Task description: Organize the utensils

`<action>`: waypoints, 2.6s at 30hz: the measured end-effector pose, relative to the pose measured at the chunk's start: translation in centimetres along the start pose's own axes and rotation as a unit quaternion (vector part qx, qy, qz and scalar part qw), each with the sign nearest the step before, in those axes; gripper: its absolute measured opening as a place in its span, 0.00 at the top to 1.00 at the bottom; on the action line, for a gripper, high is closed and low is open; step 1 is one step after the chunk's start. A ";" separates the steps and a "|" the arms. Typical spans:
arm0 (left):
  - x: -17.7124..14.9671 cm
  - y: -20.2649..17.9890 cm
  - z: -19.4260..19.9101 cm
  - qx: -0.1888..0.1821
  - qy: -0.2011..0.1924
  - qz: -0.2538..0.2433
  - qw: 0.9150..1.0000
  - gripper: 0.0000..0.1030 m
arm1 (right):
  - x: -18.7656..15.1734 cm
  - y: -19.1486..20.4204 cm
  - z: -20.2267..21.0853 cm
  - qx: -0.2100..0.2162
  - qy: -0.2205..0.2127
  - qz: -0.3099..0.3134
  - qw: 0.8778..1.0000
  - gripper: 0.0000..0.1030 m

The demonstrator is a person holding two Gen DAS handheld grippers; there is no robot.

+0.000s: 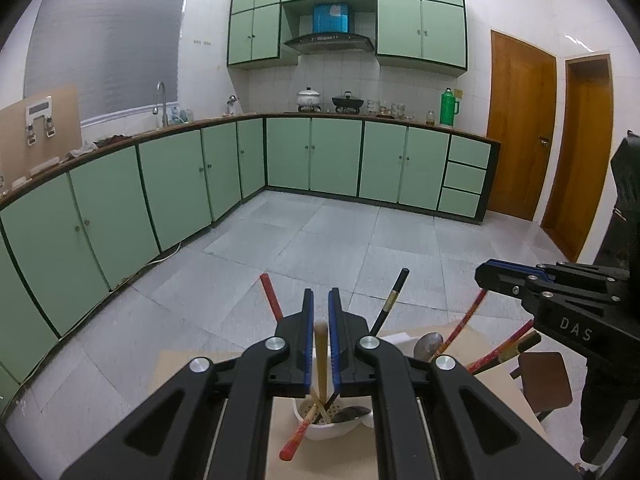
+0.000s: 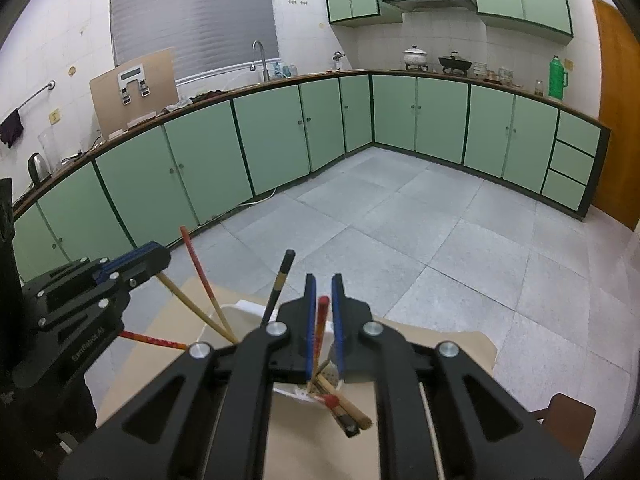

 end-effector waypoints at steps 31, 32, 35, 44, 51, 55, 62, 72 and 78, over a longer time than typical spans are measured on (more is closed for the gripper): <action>-6.4 -2.0 14.4 0.009 -0.020 0.033 0.999 0.16 | -11.2 -1.9 14.2 -0.005 -0.051 -0.030 0.998 0.08; -6.8 -2.2 14.9 0.009 -0.019 0.035 0.999 0.14 | -11.5 -1.8 14.5 -0.003 -0.051 -0.030 0.998 0.07; -8.0 -2.6 16.3 0.011 -0.015 0.038 0.999 0.10 | -12.8 -1.2 15.7 0.001 -0.052 -0.030 0.998 0.05; -10.5 -3.8 19.9 0.011 -0.007 0.038 0.999 0.06 | -15.9 0.4 19.0 0.018 -0.048 -0.039 0.998 0.05; -11.9 -5.1 22.1 0.008 -0.006 0.029 1.000 0.06 | -17.7 2.3 21.1 0.015 -0.050 -0.020 0.998 0.05; -12.2 -5.5 23.0 0.014 -0.007 0.022 1.000 0.06 | -18.2 2.9 22.1 0.019 -0.055 -0.019 0.998 0.05; -12.3 -5.8 24.7 0.018 -0.017 0.023 0.999 0.06 | -18.4 3.9 23.5 0.027 -0.056 -0.012 0.998 0.05; -11.9 -5.9 26.7 0.019 -0.040 0.020 0.999 0.06 | -18.2 4.9 24.7 0.020 -0.070 0.006 0.997 0.05; -11.7 -5.9 27.2 0.021 -0.047 0.019 0.998 0.06 | -18.1 5.2 25.1 0.018 -0.075 0.009 0.997 0.05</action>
Point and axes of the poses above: each gripper's, at about its wrist camera, not at the fingertips, and z roughly against the way its jaws point, y to its left, x to its top, the point moved 2 cm from there along -z, roughly the way its jaws point, and after that the axes turned 10 degrees about -z, right-handed, at the moved point
